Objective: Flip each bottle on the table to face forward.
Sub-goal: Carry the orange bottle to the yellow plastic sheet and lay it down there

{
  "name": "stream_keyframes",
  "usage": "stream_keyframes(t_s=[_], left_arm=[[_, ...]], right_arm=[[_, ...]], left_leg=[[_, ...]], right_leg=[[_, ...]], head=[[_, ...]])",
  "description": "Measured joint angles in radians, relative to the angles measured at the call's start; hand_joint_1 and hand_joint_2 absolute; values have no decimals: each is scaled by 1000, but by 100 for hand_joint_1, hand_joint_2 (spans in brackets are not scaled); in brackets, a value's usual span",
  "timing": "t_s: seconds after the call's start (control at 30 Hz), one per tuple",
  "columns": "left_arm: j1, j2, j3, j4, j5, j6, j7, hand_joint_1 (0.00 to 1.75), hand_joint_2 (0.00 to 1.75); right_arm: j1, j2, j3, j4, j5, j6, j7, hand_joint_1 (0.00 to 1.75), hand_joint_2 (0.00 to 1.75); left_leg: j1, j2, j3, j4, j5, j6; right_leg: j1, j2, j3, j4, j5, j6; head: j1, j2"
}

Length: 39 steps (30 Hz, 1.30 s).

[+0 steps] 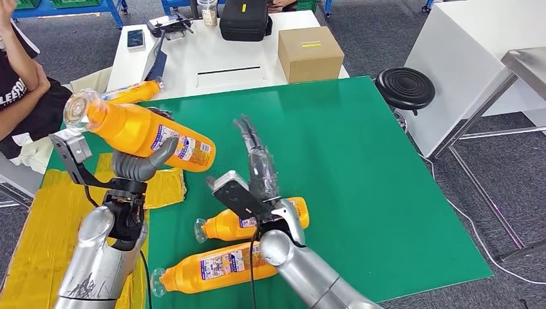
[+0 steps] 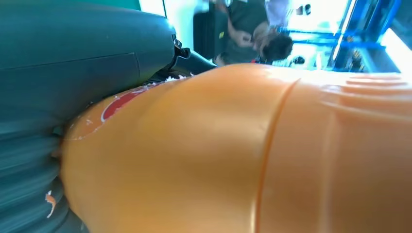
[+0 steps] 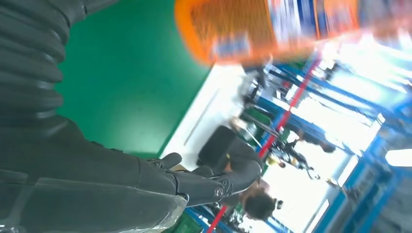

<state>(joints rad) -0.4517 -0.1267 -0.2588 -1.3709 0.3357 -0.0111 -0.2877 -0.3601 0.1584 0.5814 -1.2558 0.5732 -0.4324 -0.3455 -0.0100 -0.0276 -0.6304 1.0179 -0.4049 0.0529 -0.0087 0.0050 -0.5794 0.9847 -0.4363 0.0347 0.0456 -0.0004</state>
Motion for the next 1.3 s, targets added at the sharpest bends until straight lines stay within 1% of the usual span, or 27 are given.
stream_keyframes(t_s=[0.07,0.13,0.23,0.3,0.37,0.47,0.57,0.73,0.87,1.07,1.2,1.3], left_arm=[[6,5,17,-5,-40,30,-15,175,175],[12,12,33,-10,-125,92,-40,175,175],[23,26,53,-20,-341,236,-74,175,175],[33,37,64,-25,-485,321,-82,175,175],[43,48,70,-26,-619,394,-80,175,175],[54,64,76,-23,-818,482,-54,175,175],[65,82,86,-11,-981,535,-18,175,175],[91,114,102,28,-1184,580,31,175,175],[129,149,112,58,-1284,587,61,175,175],[231,188,121,59,-1374,561,120,175,175],[319,192,142,23,-1426,529,159,175,175],[357,192,154,5,-1449,504,166,175,175]], right_arm=[[31,-33,-18,-89,-35,8,2,0,175],[63,-66,-41,-180,-56,10,4,0,175],[118,-113,-85,-305,-52,-7,7,0,175],[151,-139,-118,-369,-44,-20,9,0,175],[177,-161,-152,-417,-39,-31,14,0,175],[215,-184,-198,-465,-32,-52,17,0,175],[254,-203,-245,-494,-17,-84,16,0,175],[285,-219,-322,-503,9,-99,37,0,175],[302,-224,-383,-502,40,-111,53,0,175],[346,-226,-478,-499,33,-111,57,0,175],[378,-226,-532,-495,24,-106,57,0,175],[398,-225,-567,-494,21,-95,66,0,175]], left_leg=[[0,0,0,0,0,0],[0,0,0,0,0,0],[0,0,0,0,0,0],[0,0,0,0,0,0],[0,0,0,0,0,0],[0,0,0,0,0,0],[0,0,0,0,0,0],[0,1,0,0,0,0],[0,1,0,0,0,0],[0,0,0,0,-1,-1],[0,0,-1,0,-2,-1],[0,0,-1,0,-2,-1]], right_leg=[[0,0,0,0,0,0],[0,0,0,0,0,0],[0,0,0,0,0,0],[0,0,0,0,0,0],[0,0,0,0,0,0],[0,0,0,0,0,0],[0,0,0,0,0,0],[0,0,0,0,0,0],[0,0,0,0,0,0],[0,0,0,0,-1,0],[0,0,-1,-1,-1,-1],[0,0,-2,-1,-1,-1]], head=[[0,0],[0,0],[0,0],[0,0],[0,0],[0,0],[0,0],[0,0],[0,0],[0,0],[0,0],[0,0]])
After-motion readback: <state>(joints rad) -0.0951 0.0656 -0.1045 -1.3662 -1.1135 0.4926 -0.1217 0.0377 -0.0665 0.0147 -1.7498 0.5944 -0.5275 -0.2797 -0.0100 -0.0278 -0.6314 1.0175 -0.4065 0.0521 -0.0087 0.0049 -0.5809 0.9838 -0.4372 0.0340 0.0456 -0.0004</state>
